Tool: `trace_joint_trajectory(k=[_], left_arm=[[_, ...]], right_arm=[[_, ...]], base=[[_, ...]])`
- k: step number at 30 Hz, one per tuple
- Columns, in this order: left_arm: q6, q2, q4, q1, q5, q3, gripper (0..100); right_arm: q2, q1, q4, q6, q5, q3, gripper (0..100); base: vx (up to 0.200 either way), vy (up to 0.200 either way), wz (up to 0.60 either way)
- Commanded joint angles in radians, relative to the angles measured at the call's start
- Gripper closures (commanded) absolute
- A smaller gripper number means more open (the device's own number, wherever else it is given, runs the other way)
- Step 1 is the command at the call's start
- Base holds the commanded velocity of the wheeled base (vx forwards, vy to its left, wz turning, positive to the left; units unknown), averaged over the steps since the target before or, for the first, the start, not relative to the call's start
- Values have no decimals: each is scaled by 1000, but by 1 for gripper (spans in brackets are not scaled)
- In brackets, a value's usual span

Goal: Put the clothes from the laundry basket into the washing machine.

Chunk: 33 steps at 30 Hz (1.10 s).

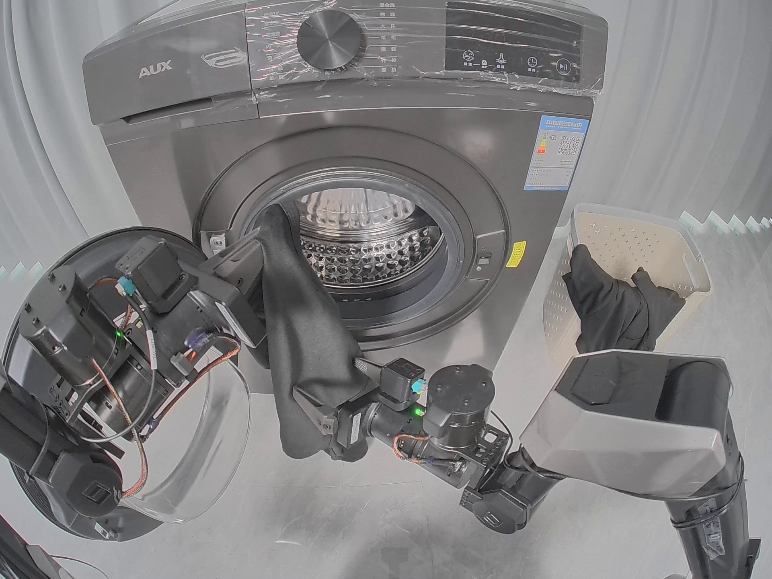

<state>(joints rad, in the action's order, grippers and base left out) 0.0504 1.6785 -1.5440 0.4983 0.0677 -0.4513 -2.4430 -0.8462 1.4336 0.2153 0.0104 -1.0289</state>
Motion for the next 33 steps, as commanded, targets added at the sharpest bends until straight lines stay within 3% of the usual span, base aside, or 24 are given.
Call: trace_joint_trajectory(k=[1, 7, 8, 19, 33], left_arm=[[0, -3, -1, 0, 0, -6, 100], [2, -11, -1, -1, 0, -14, 100], [3, -13, -1, -1, 0, -17, 100], [3, -13, -1, -6, 1, -7, 100], [0, -2, 2, -12, 15, 80, 100]], right_arm=[[-41, 6, -5, -2, -6, -34, 0], [-83, 15, -5, -21, -20, -60, 0], [-93, 15, -5, -21, -29, -68, 100], [-88, 27, 13, -19, -47, -106, 100], [179, 58, 14, -7, -99, -5, 100]], base=[[0, 0, 0], [0, 0, 0], [0, 0, 0], [0, 0, 0], [0, 0, 0]])
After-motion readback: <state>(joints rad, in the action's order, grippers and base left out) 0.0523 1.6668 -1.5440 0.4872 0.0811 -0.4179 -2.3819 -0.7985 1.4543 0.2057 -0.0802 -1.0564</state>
